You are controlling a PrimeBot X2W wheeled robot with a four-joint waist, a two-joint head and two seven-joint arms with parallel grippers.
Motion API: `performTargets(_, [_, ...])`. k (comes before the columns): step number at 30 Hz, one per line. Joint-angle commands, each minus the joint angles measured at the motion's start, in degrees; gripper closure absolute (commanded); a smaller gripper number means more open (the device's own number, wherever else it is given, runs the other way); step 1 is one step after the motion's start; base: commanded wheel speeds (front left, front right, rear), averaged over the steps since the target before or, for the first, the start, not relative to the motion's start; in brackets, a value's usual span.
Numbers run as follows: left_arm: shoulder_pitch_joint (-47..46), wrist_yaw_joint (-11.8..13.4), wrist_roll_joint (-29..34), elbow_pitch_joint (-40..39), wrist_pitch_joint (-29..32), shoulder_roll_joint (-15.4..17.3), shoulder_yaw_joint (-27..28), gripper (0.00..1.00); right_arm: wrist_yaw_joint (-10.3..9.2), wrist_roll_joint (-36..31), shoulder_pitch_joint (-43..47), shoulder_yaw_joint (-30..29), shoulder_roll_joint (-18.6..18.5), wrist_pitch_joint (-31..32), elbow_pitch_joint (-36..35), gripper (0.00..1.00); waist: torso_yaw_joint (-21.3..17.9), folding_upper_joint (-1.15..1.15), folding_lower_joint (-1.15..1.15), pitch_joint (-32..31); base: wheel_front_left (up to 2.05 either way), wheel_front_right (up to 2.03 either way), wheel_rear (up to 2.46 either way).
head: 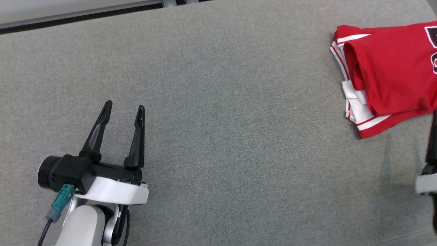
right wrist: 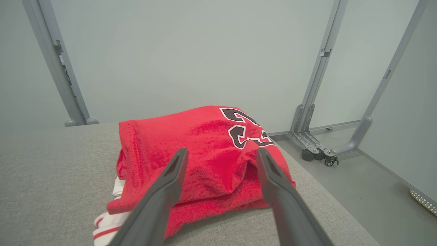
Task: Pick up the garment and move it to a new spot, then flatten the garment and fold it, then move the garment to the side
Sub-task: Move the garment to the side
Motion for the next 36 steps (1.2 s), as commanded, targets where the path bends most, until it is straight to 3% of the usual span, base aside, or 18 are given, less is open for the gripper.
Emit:
performTargets(1, [1.2,0.4,-0.5,0.3,-0.2,0.1,0.3,0.0,-0.1,-0.7,2.4,1.2,1.6,-0.3,-2.5,0.0,0.3,0.0,0.0,-3.4,0.0,0.0,0.0])
performTargets(10, [5.1,1.7,-1.9,3.1,-1.3,-1.0,1.9,0.0,-0.1,-3.8,10.5,10.5,7.4,3.1,-15.6,0.0,7.0,0.0,0.0,-9.2,0.0,0.0,0.0])
performTargets(17, [9.2,2.4,-1.4,4.9,-1.6,-0.4,2.5,0.0,-0.1,-5.2,13.8,12.0,8.8,6.5,-20.7,0.0,11.0,0.0,0.0,-13.4,0.0,0.0,0.0])
performTargets(36, [18.8,3.4,-0.6,6.5,0.0,1.9,0.9,0.0,-0.09,-5.9,25.0,9.1,10.7,10.9,-24.3,0.0,10.7,0.0,0.0,-23.2,0.0,0.0,0.0])
